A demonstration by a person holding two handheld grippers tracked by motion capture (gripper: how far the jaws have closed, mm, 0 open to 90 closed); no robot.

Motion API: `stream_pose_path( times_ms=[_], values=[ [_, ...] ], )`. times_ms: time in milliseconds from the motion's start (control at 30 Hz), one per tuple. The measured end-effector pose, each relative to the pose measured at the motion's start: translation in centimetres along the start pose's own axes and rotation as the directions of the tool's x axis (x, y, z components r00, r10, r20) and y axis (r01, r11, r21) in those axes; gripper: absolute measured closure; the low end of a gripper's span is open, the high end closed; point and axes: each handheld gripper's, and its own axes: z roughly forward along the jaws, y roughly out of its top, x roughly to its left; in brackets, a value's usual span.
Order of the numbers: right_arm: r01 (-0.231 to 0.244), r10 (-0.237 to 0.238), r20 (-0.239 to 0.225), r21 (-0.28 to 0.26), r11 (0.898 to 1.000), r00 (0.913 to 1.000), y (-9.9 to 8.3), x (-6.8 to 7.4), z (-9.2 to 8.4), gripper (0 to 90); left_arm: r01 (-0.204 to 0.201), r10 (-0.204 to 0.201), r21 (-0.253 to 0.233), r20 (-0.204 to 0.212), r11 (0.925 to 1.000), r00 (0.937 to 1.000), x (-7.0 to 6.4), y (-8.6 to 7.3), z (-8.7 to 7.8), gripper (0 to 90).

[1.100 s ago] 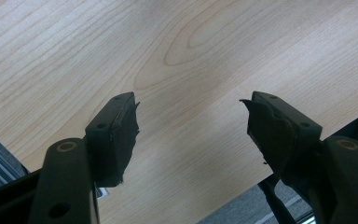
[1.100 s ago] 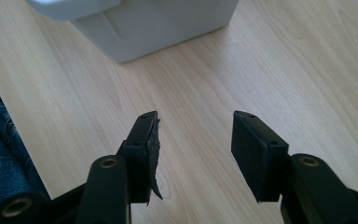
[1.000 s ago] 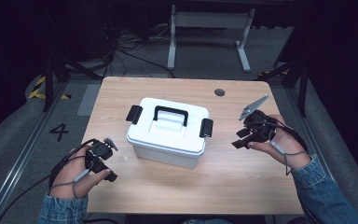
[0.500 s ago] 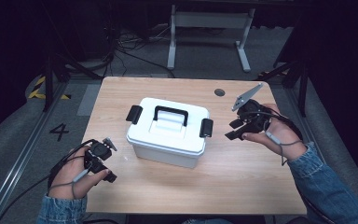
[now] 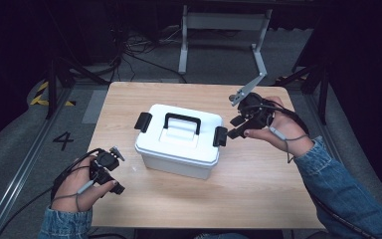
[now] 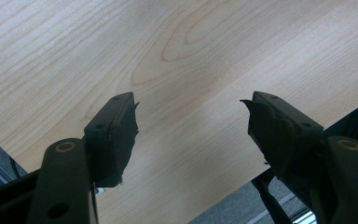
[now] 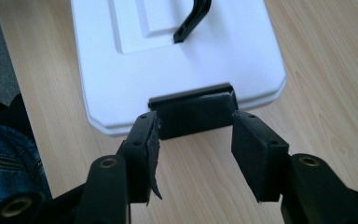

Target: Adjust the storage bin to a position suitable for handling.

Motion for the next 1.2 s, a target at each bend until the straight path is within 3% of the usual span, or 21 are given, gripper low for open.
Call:
stream_pose_path(
  times_ms=[133, 167, 300, 467, 567, 733, 800, 933, 1067, 1167, 1200],
  values=[
    [0.008, -0.008, -0.008, -0.004, 1.000, 0.9999, 1.0, -0.1, 0.3, 52.5, 0.011, -0.011, -0.007, -0.003, 0.9999, 0.9999, 0.0, 0.0, 0.0, 30.3],
    [0.019, -0.019, -0.023, -0.009, 1.000, 0.9995, 1.5, -0.2, 0.5, 56.2, 0.013, -0.013, -0.005, -0.014, 0.9999, 0.9998, 0.0, -0.1, 0.1, 30.2],
    [0.018, -0.018, -0.052, -0.013, 1.000, 0.9985, 2.6, -0.4, 1.2, 56.8, 0.005, -0.005, -0.020, -0.015, 0.9998, 0.9999, 0.0, -0.1, -0.1, 29.8],
    [0.023, -0.023, -0.048, -0.013, 1.000, 0.9986, 4.3, -0.9, 2.1, 54.3, -0.018, 0.017, -0.033, -0.031, 0.9993, 0.9994, 0.0, 0.2, -0.3, 30.0],
    [0.016, -0.017, -0.047, -0.016, 1.000, 0.9988, 5.0, -1.1, 2.4, 55.5, -0.012, 0.011, -0.037, -0.019, 0.9992, 0.9998, 0.0, 0.4, -0.5, 32.8],
    [0.011, -0.012, -0.074, -0.020, 1.000, 0.9972, 6.8, -1.5, 3.5, 55.6, -0.009, 0.009, -0.018, -0.012, 0.9998, 0.9999, 0.6, 0.9, -0.7, 33.1],
    [0.002, -0.004, -0.102, -0.018, 1.000, 0.9948, 7.6, -1.9, 4.3, 53.8, 0.014, -0.014, -0.011, -0.001, 0.9998, 0.9999, 1.1, 0.9, -1.1, 32.9],
    [-0.001, 0.001, -0.109, -0.006, 1.000, 0.9940, 8.3, -2.2, 5.3, 53.4, 0.016, -0.016, -0.013, -0.008, 0.9998, 0.9998, 1.6, 1.0, -1.4, 31.7],
    [0.006, -0.002, -0.135, 0.024, 1.000, 0.9908, 9.4, -2.4, 7.3, 57.9, 0.014, -0.014, -0.016, -0.005, 0.9998, 0.9999, 2.0, 1.4, -1.3, 31.3],
    [0.020, -0.012, -0.141, 0.050, 0.999, 0.9899, 9.9, -2.1, 8.2, 66.9, 0.023, -0.023, -0.013, 0.009, 0.9996, 0.9997, 2.0, 1.5, -1.2, 30.7],
    [0.029, -0.021, -0.138, 0.054, 0.998, 0.9902, 10.1, -2.0, 8.4, 70.2, 0.010, -0.010, -0.006, 0.001, 0.9999, 1.0000, 2.1, 1.5, -1.2, 30.7]
  ],
)
